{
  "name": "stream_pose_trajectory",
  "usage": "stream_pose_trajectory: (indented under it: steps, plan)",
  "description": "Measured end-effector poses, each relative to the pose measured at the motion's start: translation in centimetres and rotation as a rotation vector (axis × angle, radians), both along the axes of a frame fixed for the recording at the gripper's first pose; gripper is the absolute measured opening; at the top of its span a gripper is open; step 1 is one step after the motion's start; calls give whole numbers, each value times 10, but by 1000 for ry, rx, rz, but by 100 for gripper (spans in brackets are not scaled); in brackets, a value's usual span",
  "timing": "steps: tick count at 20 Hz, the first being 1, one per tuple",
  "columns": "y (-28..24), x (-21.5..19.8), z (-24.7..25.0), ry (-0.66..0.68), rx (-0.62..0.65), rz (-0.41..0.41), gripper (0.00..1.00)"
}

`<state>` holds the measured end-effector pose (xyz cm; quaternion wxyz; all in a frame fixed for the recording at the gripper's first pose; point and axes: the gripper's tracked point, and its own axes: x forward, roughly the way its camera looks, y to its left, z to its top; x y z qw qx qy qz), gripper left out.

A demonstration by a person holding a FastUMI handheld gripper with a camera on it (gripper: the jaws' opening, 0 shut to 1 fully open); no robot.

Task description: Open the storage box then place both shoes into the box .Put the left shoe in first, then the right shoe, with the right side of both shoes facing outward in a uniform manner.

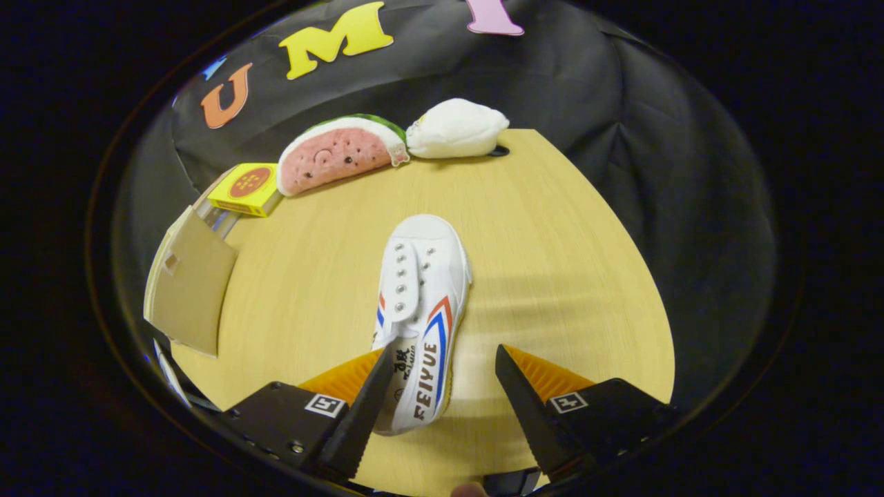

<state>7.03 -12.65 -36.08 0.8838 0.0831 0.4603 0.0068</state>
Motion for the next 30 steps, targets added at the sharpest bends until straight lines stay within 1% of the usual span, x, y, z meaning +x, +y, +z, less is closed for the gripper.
stream_pose_trajectory:
  steps: [2,3,5,6,9,10,11,12,14,15,16,17,19,21,23,30]
  plan:
    - [-3,5,-6,19,14,-3,91]
    - [-1,7,-8,34,35,-1,89]
    - [0,11,-17,63,59,-5,76]
    - [0,17,-22,70,67,-7,77]
    - [4,21,-24,95,104,-3,66]
    - [9,22,-24,100,134,6,63]
    - [11,21,-21,113,148,-9,54]
    - [10,23,-24,122,155,-7,45]
    - [4,22,-17,141,193,-43,28]
    - [6,24,-21,165,227,-52,14]
    - [5,24,-24,167,268,-86,8]
    - [4,25,-23,191,305,-102,1]
    - [5,23,-18,194,342,-120,1]
    - [8,18,-10,183,349,-118,1]
    - [17,13,2,177,385,-119,1]
    - [58,8,42,130,414,-72,1]
